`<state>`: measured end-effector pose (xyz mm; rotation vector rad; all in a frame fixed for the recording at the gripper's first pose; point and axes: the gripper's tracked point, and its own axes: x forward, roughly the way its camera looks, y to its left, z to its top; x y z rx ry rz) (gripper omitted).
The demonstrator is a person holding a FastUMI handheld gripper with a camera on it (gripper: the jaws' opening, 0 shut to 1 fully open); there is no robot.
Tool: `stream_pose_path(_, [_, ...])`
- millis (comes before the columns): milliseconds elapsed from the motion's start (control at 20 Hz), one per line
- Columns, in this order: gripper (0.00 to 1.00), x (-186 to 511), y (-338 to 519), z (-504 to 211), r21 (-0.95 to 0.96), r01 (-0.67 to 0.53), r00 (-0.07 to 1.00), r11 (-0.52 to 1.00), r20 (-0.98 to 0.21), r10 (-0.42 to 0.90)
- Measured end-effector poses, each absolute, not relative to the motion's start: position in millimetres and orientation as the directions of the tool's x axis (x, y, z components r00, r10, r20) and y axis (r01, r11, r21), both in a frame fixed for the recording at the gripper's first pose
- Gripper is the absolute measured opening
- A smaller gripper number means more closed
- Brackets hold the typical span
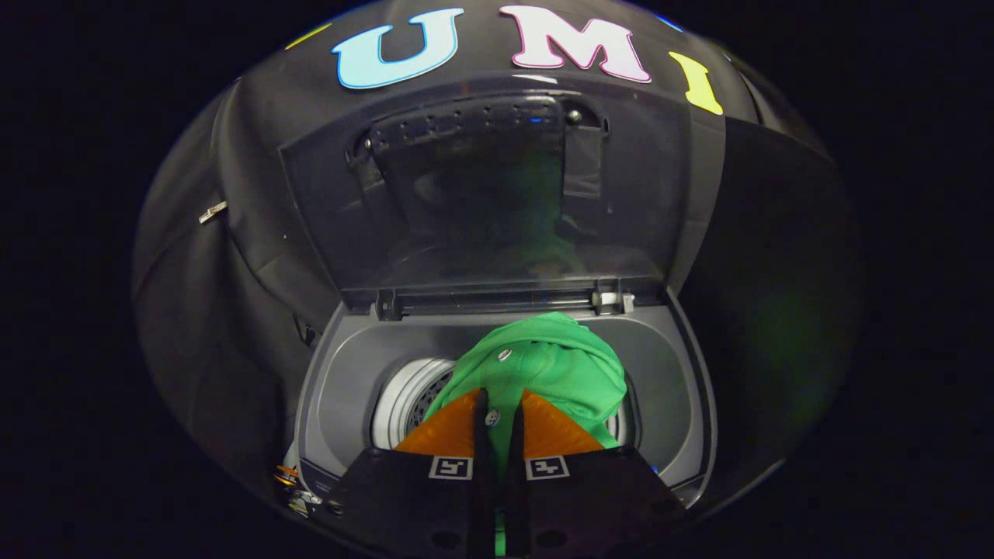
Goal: Put the clothes into the washing machine and then close the washing machine lid.
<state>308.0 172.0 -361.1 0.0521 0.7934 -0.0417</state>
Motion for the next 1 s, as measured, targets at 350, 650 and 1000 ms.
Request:
stream_pose_path(350, [0.10,338,178,-363,0.104,0.007,0.793,0.995,-0.606,0.058])
stream_pose_path(650, [0.15,340,167,-392,0.090,0.055,0.762,0.994,-0.647,0.017])
stream_pose_path(1000, [1.00,347,165,-370,0.080,0.053,0.793,0.995,-0.609,0.006])
